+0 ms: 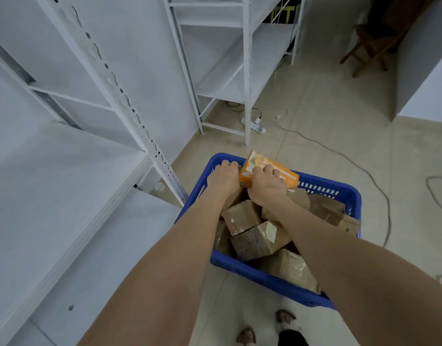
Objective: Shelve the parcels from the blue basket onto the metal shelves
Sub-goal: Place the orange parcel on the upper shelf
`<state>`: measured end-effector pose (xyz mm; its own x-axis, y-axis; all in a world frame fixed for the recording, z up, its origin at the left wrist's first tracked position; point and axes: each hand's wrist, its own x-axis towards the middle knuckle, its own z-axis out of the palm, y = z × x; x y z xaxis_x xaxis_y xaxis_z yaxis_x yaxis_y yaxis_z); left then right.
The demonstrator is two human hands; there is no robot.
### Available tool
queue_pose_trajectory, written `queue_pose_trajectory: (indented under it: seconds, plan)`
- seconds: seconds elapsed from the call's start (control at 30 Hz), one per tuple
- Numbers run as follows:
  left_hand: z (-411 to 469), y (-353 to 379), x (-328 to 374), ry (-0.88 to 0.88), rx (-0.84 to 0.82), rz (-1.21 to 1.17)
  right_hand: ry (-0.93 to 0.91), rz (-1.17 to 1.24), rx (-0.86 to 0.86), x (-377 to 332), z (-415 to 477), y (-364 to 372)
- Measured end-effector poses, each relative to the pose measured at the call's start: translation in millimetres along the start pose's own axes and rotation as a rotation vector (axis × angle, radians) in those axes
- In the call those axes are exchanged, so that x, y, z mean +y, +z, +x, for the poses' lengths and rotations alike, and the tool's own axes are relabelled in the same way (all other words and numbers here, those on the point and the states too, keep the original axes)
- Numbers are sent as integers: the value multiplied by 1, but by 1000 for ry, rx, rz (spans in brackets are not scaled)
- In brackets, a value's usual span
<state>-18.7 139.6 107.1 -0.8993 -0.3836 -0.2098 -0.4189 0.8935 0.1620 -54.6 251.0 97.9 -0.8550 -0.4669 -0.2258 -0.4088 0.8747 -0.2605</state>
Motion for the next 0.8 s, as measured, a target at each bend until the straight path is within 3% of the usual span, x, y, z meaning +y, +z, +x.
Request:
queue_pose_trajectory:
  seconds: [0.23,0.47,0.63,0.8]
  plan:
    - [78,60,13,-151,-52,-130,-2,39,-131,45,74,29]
    - [127,94,21,-372,-130,-520,2,100,-250,68,134,68]
    - [158,119,13,-529,-154,-751,-5,114,-223,66,165,94]
    - [168,137,10,-695,-299,-894,-5,38,-167,61,174,104]
